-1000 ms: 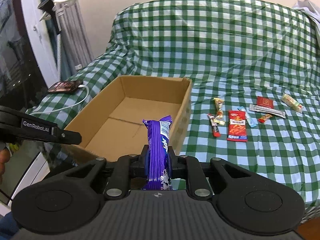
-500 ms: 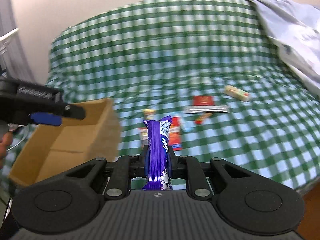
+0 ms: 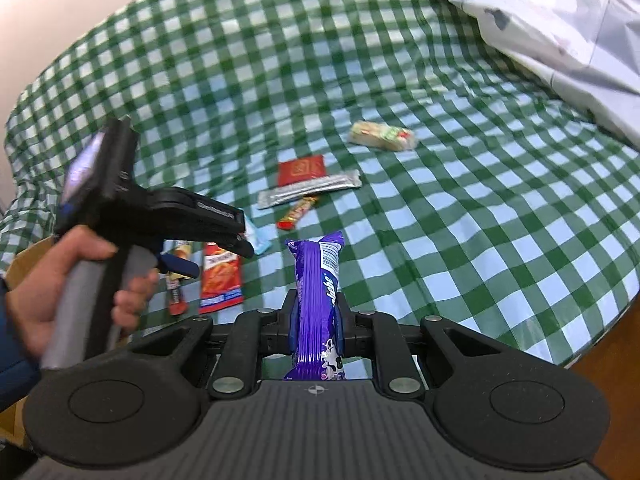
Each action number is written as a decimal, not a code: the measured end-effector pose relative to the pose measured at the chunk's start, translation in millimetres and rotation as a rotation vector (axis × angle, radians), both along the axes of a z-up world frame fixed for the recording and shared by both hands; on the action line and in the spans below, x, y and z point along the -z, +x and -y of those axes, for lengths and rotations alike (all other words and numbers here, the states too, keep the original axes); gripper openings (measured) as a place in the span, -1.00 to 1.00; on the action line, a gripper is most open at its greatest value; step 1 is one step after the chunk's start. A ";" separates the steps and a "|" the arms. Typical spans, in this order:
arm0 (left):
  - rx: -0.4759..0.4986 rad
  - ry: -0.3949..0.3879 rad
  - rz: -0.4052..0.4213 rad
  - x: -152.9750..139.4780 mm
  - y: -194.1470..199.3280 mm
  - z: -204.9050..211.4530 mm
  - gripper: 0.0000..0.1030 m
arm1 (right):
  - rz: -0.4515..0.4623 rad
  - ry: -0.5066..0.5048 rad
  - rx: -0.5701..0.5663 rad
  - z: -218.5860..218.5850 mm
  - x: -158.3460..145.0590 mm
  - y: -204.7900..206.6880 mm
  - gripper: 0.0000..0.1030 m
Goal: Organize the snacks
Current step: 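Grasp the red spicy strip pack with the left tool, then lower red pack into box with left tool while right tool lowers purple bar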
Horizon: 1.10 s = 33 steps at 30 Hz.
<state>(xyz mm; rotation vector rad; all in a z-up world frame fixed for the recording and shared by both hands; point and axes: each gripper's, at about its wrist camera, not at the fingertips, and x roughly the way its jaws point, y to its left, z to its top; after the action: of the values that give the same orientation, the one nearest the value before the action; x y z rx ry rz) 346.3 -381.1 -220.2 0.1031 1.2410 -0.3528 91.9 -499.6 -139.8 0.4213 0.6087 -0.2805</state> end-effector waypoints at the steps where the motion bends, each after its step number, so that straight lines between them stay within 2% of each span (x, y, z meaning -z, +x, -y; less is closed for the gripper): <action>1: -0.007 0.019 -0.008 8.7 5.9 2.4 0.51 | -0.003 0.007 0.003 4.0 3.0 4.0 -0.66; 2: -0.014 0.031 -0.001 14.1 10.6 3.7 0.60 | -0.003 0.013 0.004 7.1 5.2 8.0 -0.66; 4: -0.005 0.046 0.038 14.5 12.8 8.5 0.60 | -0.001 0.020 0.004 10.9 8.2 14.0 -0.66; 6: 0.006 0.082 0.058 16.4 12.0 13.0 0.37 | 0.000 0.025 0.001 12.2 10.6 17.9 -0.66; 7: 0.019 0.116 0.093 15.8 8.5 14.6 -0.06 | -0.001 0.028 0.000 12.1 10.8 19.2 -0.66; 8: 0.034 0.155 0.123 15.4 5.6 15.9 -0.38 | -0.001 0.030 -0.002 11.5 11.4 20.1 -0.66; 9: 0.048 0.141 0.125 14.1 3.8 15.4 -0.60 | 0.000 0.032 -0.003 9.3 10.5 19.4 -0.66; 10: 0.050 0.087 0.098 11.7 3.6 11.2 -0.98 | 0.002 0.033 -0.004 8.2 9.6 18.6 -0.66; 12: 0.019 0.038 0.051 4.0 2.4 2.2 -0.99 | 0.008 0.029 -0.004 4.8 5.4 15.0 -0.66; 18: 0.054 -0.084 0.133 -52.0 -34.0 -18.9 -0.99 | 0.032 0.014 0.004 -1.4 -8.0 2.4 -0.66; 24: 0.077 -0.193 0.231 -132.2 -92.7 -61.5 -0.99 | 0.068 -0.008 -0.012 -16.8 -27.5 -6.5 -0.66; 29: 0.041 -0.201 0.326 -183.7 -165.2 -129.1 -0.99 | 0.112 -0.035 -0.087 -51.4 -49.1 -12.2 -0.66; 33: -0.055 -0.174 0.345 -199.2 -205.5 -194.5 -0.99 | 0.132 -0.056 -0.192 -96.7 -62.0 -11.5 -0.66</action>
<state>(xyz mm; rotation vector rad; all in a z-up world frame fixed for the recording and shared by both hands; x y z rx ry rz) 140.8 -186.7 -21.0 -0.0192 0.8674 -0.3763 80.3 -402.9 -77.7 0.3217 0.5064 -0.0855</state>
